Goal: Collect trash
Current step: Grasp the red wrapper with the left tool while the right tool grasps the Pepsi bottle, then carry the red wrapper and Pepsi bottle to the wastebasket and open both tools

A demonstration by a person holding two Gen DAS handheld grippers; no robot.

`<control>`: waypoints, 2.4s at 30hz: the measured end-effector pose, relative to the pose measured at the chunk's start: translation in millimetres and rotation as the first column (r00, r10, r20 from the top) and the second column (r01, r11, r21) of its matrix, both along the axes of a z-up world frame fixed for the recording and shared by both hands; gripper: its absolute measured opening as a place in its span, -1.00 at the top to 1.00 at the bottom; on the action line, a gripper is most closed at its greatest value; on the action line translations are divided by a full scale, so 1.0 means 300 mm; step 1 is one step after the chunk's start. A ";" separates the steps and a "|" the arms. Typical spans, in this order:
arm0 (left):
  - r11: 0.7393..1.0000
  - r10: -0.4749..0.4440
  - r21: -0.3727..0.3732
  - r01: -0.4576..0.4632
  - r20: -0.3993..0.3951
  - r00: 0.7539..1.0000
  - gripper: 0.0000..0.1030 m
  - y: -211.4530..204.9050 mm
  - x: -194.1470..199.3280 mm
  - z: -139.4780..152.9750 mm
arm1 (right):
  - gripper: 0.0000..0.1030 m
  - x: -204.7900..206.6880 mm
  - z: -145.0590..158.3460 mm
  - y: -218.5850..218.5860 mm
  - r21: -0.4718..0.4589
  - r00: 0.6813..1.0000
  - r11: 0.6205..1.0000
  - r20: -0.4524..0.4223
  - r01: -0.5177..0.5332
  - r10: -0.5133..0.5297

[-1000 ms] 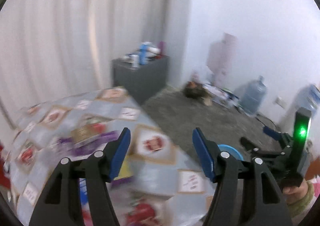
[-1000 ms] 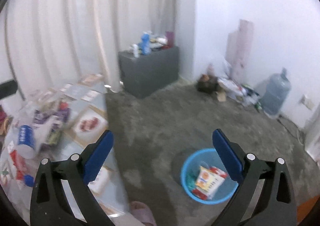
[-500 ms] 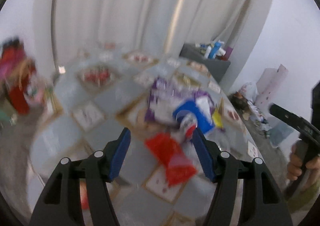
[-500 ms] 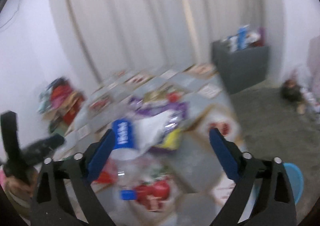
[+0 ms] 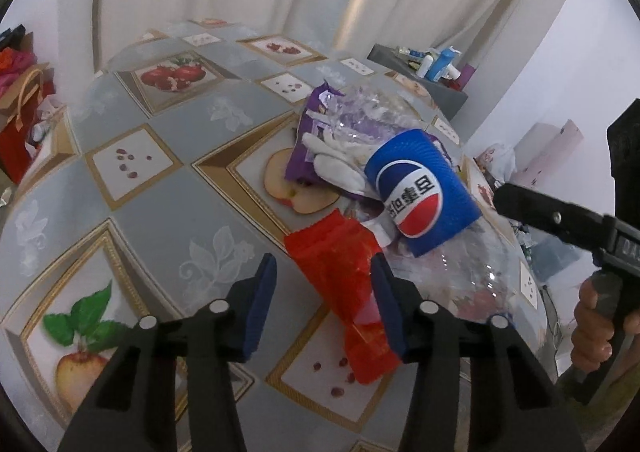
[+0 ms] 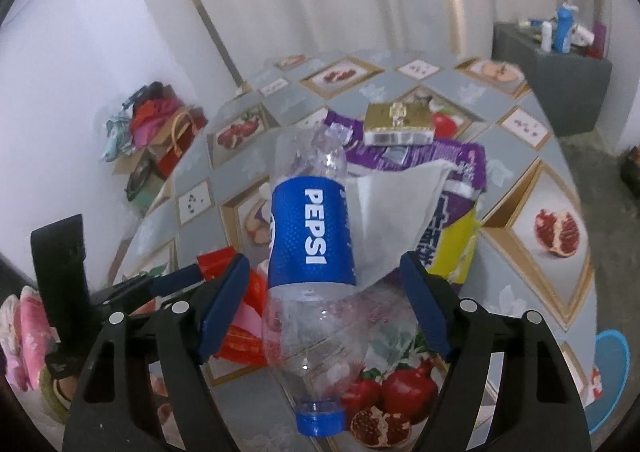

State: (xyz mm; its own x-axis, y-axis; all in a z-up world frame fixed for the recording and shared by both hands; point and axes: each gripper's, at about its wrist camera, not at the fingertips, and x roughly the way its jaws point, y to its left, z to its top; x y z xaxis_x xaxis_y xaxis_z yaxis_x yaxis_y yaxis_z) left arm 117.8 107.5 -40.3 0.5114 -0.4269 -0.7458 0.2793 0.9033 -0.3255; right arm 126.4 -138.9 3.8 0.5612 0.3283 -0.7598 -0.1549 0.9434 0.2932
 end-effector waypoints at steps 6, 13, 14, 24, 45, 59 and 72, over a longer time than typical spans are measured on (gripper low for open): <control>1.000 0.001 0.014 -0.001 -0.003 1.000 0.37 -0.009 0.026 -0.022 | -0.31 0.028 -0.034 0.024 0.012 0.998 0.999 -0.045 -0.030 0.031; 0.999 -0.005 0.036 0.005 0.011 1.000 0.64 -0.016 0.036 -0.033 | -0.19 0.045 -0.065 0.045 0.012 0.995 0.999 -0.087 -0.044 0.045; 0.999 -0.005 0.037 0.005 0.014 1.000 0.65 -0.015 0.035 -0.033 | -0.17 0.045 -0.069 0.048 0.011 0.995 0.999 -0.092 -0.046 0.047; 0.999 0.000 0.035 -0.002 0.048 0.999 0.79 -0.005 0.031 -0.012 | -0.12 0.050 -0.089 0.074 0.004 0.989 0.997 -0.125 -0.075 0.075; 1.000 0.000 0.010 -0.001 0.143 0.990 0.83 0.019 -0.032 0.091 | -0.06 -0.024 -0.004 0.036 0.013 0.999 1.000 -0.039 -0.025 0.026; 0.984 -0.169 -0.003 0.176 0.266 0.949 0.84 -0.150 -0.082 0.305 | -0.06 -0.235 0.165 -0.243 0.090 0.973 0.976 0.106 0.197 -0.206; 0.814 -0.568 0.025 0.580 0.239 0.788 0.84 -0.820 -0.135 0.393 | -0.06 -0.707 0.119 -0.804 0.200 0.731 0.731 0.090 0.652 -0.676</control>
